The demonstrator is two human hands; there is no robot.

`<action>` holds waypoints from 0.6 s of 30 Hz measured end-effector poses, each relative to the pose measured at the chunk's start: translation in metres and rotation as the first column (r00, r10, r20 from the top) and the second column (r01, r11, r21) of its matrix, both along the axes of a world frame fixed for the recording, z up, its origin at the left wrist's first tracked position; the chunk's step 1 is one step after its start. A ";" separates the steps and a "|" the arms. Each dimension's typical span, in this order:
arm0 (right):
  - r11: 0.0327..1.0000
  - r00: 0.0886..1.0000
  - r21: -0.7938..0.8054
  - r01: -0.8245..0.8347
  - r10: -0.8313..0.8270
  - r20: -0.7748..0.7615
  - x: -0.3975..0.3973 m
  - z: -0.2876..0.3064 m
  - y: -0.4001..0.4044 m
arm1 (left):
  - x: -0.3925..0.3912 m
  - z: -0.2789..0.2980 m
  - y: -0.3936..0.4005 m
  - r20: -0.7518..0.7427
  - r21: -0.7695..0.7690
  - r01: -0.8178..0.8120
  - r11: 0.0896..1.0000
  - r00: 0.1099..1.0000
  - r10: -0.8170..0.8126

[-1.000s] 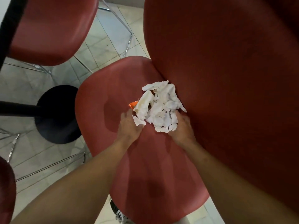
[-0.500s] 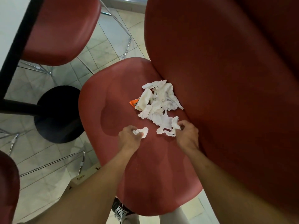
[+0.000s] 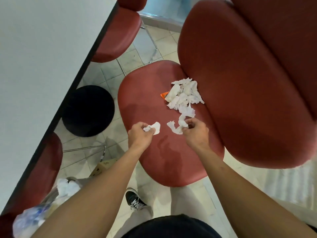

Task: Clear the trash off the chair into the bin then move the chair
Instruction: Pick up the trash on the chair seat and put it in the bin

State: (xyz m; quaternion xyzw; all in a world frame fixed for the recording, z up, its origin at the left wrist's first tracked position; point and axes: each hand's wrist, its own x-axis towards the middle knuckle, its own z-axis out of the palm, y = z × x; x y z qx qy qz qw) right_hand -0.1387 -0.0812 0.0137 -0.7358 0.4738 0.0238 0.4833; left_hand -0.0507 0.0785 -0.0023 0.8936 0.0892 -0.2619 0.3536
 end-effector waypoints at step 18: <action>0.949 0.946 0.015 -0.314 0.312 0.087 -0.010 0.054 0.246 | -0.091 0.054 0.289 0.043 0.007 -0.355 0.935 0.934 0.354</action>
